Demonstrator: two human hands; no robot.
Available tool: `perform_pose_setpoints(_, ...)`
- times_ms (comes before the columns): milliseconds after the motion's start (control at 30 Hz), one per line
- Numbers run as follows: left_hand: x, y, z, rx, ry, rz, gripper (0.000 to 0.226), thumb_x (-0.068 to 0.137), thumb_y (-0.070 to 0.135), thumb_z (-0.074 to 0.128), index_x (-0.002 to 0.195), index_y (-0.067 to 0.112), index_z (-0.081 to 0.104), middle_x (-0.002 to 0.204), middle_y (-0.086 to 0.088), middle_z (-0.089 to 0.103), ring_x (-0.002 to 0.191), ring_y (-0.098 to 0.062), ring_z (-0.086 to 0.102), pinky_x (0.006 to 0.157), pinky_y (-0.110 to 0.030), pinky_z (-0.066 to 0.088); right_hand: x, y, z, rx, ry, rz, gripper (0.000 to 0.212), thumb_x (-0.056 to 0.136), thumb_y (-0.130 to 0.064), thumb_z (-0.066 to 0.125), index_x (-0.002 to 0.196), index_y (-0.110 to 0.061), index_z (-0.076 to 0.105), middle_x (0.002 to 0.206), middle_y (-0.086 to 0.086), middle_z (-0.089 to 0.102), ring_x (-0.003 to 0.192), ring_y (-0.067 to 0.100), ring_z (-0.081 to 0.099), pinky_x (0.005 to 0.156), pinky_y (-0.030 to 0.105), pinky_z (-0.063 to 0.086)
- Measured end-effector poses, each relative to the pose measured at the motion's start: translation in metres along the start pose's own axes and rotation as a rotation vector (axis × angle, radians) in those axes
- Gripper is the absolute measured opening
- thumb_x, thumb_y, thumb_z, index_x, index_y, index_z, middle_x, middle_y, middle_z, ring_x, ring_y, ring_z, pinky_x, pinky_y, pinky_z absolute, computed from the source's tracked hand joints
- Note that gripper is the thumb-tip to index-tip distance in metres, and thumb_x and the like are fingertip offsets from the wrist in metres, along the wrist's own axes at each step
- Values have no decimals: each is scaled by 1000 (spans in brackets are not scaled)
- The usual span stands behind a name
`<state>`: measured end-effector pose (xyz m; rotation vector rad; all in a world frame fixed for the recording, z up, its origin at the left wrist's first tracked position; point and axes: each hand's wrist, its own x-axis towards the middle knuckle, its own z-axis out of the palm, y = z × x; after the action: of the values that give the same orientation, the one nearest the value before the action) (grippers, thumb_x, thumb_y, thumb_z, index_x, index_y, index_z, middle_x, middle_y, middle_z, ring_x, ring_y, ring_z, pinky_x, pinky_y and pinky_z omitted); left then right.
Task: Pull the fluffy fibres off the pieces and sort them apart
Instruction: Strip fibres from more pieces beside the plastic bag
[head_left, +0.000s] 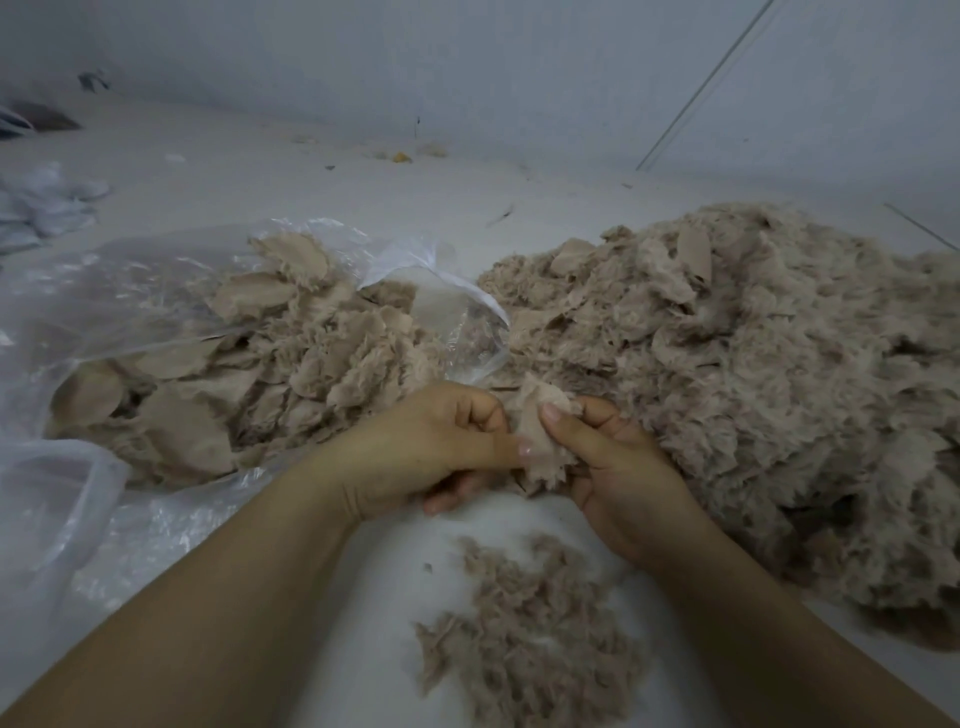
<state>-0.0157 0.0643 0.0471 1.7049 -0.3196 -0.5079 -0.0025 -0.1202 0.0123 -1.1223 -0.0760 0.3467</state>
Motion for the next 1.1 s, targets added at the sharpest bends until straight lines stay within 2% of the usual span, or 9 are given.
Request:
perform_pose_setpoints(167,11,-6,19,-76,289,84,34,88,16,69,92,-15,57,66,-28,57,39,-18,50,38,-22,37,-2,-2,2,-33,-10,-12,45,84,-29,59,113,5,61,88,16,71,76,25,68,71,35,58)
perform_pose_setpoints(267,12,-6,19,-301,242,136,19,88,11,61,85,-7,66,70,-25,63,49,-23,58,42,-25,46,-2,-3,3,-30,41,12,42,86,-45,52,82,-5,63,51,-1,53,49,13,54,64,31,51)
perform_pose_setpoints(333,11,-5,18,-404,217,176,16,85,13,60,80,1,68,66,-22,63,49,-24,59,44,-26,49,-2,-5,3,2,46,38,37,95,-36,48,74,-6,55,47,-3,43,41,10,47,58,28,47)
perform_pose_setpoints(500,16,-5,15,-400,459,217,9,91,2,60,94,-4,54,61,-18,65,38,-24,56,39,-26,46,-5,-5,6,-110,-1,3,11,91,-3,57,81,-6,61,65,6,64,53,14,57,52,20,49)
perform_pose_setpoints(633,15,-8,-2,-2,931,292,18,90,5,63,80,13,51,52,-7,59,39,-20,50,42,-28,41,-2,-3,5,-55,72,13,14,92,-2,56,79,-8,58,58,3,59,50,13,54,51,21,51)
perform_pose_setpoints(733,8,-7,-21,760,1220,173,13,83,7,61,78,18,57,63,0,56,53,-21,49,46,-27,31,-2,-3,5,-55,82,9,18,92,-2,57,76,-10,59,57,1,60,51,13,54,51,20,51)
perform_pose_setpoints(833,6,-5,-31,1323,1122,-127,14,78,1,57,82,13,64,78,-8,63,66,-31,61,51,-26,27,-3,-4,8,-61,84,1,18,92,-2,57,76,-10,60,58,0,61,51,12,55,51,20,51)
perform_pose_setpoints(900,7,-5,-29,1393,997,-222,14,80,3,55,84,12,64,80,-7,65,73,-30,65,53,-25,29,-3,-4,8,-61,83,-1,15,91,-2,58,78,-9,60,59,0,62,52,11,55,51,20,51)
perform_pose_setpoints(1100,7,2,-8,1320,1040,149,13,72,11,65,68,8,53,58,-11,49,43,-24,37,48,-18,9,-3,-3,7,-55,59,-1,6,79,-10,66,81,-9,60,62,0,61,55,13,55,52,20,51)
